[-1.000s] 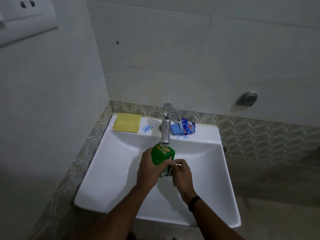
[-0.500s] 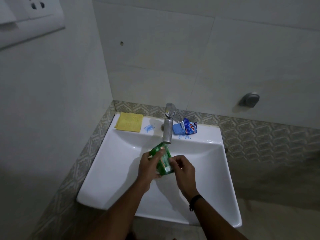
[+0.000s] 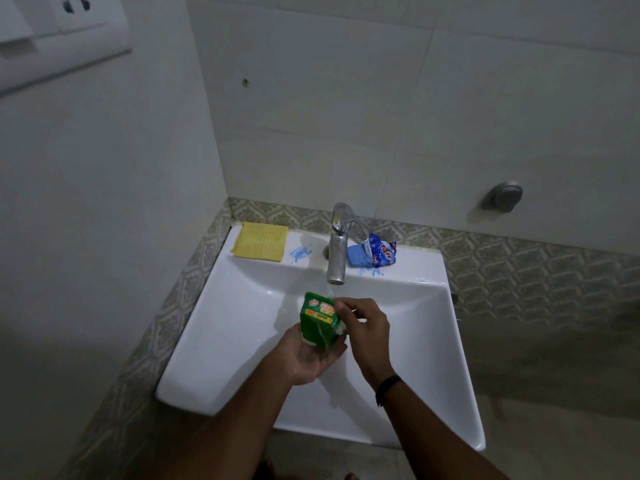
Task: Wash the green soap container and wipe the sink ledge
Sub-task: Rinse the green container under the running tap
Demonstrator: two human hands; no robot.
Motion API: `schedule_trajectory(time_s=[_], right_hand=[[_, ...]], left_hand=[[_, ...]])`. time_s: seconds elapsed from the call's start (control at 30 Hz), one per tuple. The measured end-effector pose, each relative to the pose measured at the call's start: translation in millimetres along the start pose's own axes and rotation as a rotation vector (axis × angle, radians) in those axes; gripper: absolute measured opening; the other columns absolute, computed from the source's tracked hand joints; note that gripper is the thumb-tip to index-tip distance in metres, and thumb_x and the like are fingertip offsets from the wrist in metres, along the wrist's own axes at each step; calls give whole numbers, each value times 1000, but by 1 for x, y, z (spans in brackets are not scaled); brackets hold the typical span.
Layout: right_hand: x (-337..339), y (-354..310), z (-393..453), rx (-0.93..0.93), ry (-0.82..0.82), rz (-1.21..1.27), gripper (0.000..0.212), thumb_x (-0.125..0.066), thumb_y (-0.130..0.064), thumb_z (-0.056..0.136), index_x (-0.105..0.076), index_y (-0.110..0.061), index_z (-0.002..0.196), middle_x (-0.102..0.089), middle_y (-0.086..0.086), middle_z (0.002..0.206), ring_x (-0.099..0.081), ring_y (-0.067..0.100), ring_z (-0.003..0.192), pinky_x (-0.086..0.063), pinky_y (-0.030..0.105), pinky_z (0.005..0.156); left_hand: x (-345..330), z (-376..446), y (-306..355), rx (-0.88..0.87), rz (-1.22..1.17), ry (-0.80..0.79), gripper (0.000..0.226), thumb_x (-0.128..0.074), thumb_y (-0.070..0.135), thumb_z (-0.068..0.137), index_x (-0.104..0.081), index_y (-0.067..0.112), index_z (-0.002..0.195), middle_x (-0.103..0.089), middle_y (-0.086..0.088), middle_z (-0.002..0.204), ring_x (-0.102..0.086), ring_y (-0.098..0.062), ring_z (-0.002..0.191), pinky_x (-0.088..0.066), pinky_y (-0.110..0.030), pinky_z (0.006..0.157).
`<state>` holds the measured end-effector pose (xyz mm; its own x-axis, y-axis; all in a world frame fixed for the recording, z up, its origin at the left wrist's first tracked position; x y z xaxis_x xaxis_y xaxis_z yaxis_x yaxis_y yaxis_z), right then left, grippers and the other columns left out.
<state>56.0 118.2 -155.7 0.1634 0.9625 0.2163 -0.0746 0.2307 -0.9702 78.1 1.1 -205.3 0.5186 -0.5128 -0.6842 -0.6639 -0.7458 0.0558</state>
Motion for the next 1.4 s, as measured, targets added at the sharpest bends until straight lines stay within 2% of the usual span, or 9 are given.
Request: schedule_trajectory(time_s=[0.13, 0.3, 0.43, 0.57, 0.67, 0.9, 1.1, 1.27, 1.4], right_hand=[[-7, -2, 1, 10, -19, -16, 10, -65, -15, 88, -72, -17, 94, -64, 3, 92, -59, 7, 83, -51, 16, 66], [2, 31, 0, -272, 140, 55, 22, -51, -12, 93, -72, -17, 87, -66, 5, 91, -64, 27, 87, -57, 41, 72], [3, 40, -7, -536, 104, 231, 28, -45, -22, 98, -69, -11, 89, -70, 12, 93, -66, 29, 88, -56, 34, 70], [0, 40, -9, -652, -11, 238, 38, -37, -41, 100, -65, -15, 101, -66, 8, 102, -65, 24, 95, -56, 41, 82], [1, 34, -11, -653, -60, 274, 31, -37, -24, 101, -67, -15, 101, -68, 13, 104, -65, 27, 97, -57, 41, 82], [7, 38, -10, -780, -47, 327, 25, -41, 4, 94, -64, 5, 104, -67, 23, 99, -65, 29, 82, -57, 36, 75], [7, 46, -2, -737, -27, 449, 32, -44, 18, 85, -58, 9, 113, -63, 30, 112, -61, 45, 104, -49, 54, 93], [5, 47, 1, -722, -47, 485, 34, -45, 17, 86, -57, 7, 116, -64, 27, 113, -60, 44, 107, -49, 55, 94], [7, 45, -4, -752, -42, 436, 19, -52, -1, 91, -64, -1, 106, -67, 19, 102, -64, 30, 88, -55, 37, 75]], left_hand=[[3, 3, -3, -9, 13, -16, 55, -46, 46, 97, -53, 6, 134, -67, -23, 107, -66, -32, 92, -61, -43, 63], [-2, 3, 19, -324, 364, 129, 65, -55, 59, 87, -56, 4, 122, -67, -23, 112, -68, -33, 96, -59, -40, 65], [-21, -11, 30, -606, 691, 123, 39, -62, 41, 90, -61, 12, 116, -70, -10, 103, -72, -20, 84, -60, -33, 62], [-29, -10, 28, -775, 1026, 12, 50, -70, 27, 86, -45, 29, 130, -57, 0, 129, -61, -19, 110, -58, -42, 85], [-30, -7, 21, -815, 1139, -125, 68, -72, 7, 83, -35, 30, 134, -53, 9, 127, -56, -7, 112, -56, -27, 85], [-20, -6, 19, -881, 1258, -227, 79, -77, -4, 74, -37, 31, 132, -53, 11, 131, -57, -2, 118, -53, -28, 91], [-11, -22, 25, -1418, 1681, -82, 76, -83, 15, 70, -39, 33, 129, -34, 0, 143, -32, -4, 136, -33, -8, 104], [-17, -30, 24, -1453, 1663, -109, 72, -79, 6, 72, -42, 30, 129, -39, 4, 140, -38, -2, 132, -39, -10, 99], [-19, -27, 29, -1212, 1373, -64, 74, -80, 1, 72, -42, 28, 129, -49, 18, 131, -47, 11, 119, -43, -5, 85]])
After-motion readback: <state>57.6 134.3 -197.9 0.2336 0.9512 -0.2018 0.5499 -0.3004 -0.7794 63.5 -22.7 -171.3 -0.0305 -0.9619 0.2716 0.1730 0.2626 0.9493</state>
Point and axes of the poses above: each hand's wrist, its own z-axis towards the middle knuckle, its own x-axis out of the back of the hand, y = z × x, the point moved 4 cm from there along z, towards the middle knuckle
